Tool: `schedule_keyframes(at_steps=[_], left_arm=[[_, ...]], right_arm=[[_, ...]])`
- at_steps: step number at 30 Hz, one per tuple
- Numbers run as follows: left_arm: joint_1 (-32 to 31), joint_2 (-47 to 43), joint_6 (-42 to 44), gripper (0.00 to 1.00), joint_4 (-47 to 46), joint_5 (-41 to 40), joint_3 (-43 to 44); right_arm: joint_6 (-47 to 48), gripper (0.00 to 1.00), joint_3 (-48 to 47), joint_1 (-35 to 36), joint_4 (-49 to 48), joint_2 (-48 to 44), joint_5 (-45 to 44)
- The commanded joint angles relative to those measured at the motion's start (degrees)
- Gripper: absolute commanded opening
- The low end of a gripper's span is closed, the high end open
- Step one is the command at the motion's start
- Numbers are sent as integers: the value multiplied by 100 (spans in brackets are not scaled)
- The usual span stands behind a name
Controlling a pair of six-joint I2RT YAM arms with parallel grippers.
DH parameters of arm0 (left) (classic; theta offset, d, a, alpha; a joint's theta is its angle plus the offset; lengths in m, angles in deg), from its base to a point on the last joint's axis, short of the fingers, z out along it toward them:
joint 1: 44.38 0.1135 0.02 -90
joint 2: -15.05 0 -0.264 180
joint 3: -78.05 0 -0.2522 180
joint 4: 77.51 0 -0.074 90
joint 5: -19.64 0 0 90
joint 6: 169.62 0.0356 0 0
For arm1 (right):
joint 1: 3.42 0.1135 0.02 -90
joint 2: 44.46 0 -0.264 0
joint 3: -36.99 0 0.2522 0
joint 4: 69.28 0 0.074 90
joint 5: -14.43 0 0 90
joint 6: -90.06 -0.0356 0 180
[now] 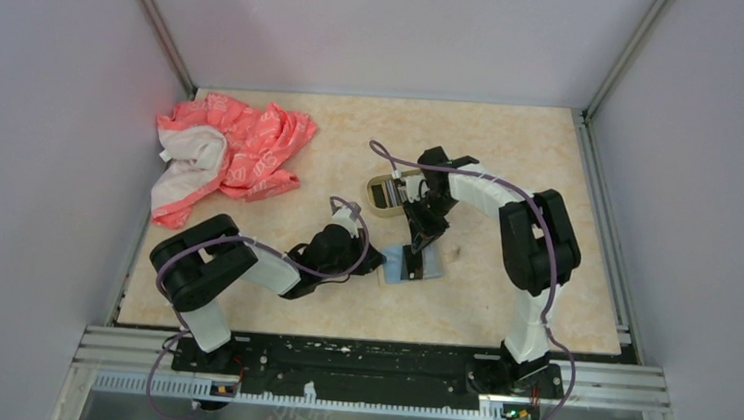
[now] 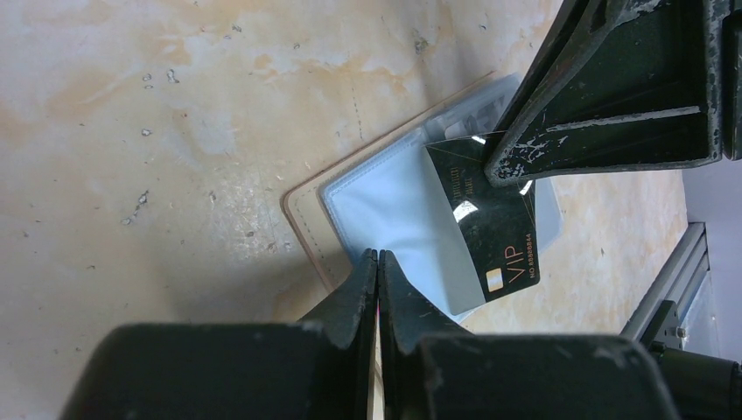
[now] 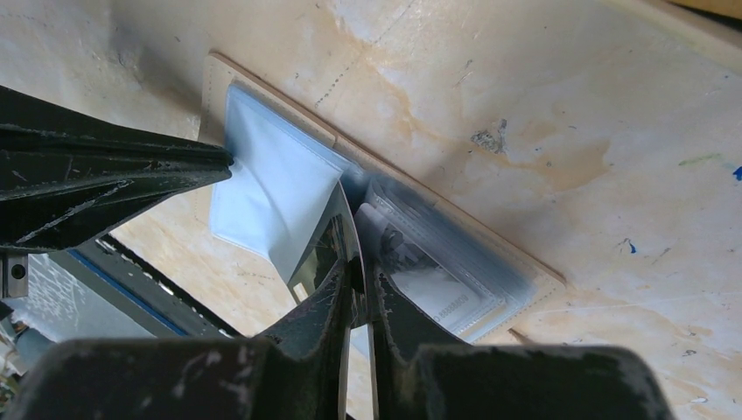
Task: Put the credit cards into the card holder
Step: Insert the credit card into the card slot.
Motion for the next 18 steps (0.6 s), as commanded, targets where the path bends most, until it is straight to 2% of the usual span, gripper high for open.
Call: schedule_keyframes(at_steps=[1, 18], left_arm=[[29, 147, 134, 6, 296, 37, -119], [25, 92, 214, 7, 106, 186, -149]], right_arm=[[138, 10, 52, 70, 69, 286, -464], [138, 13, -135, -14, -1, 653, 585]])
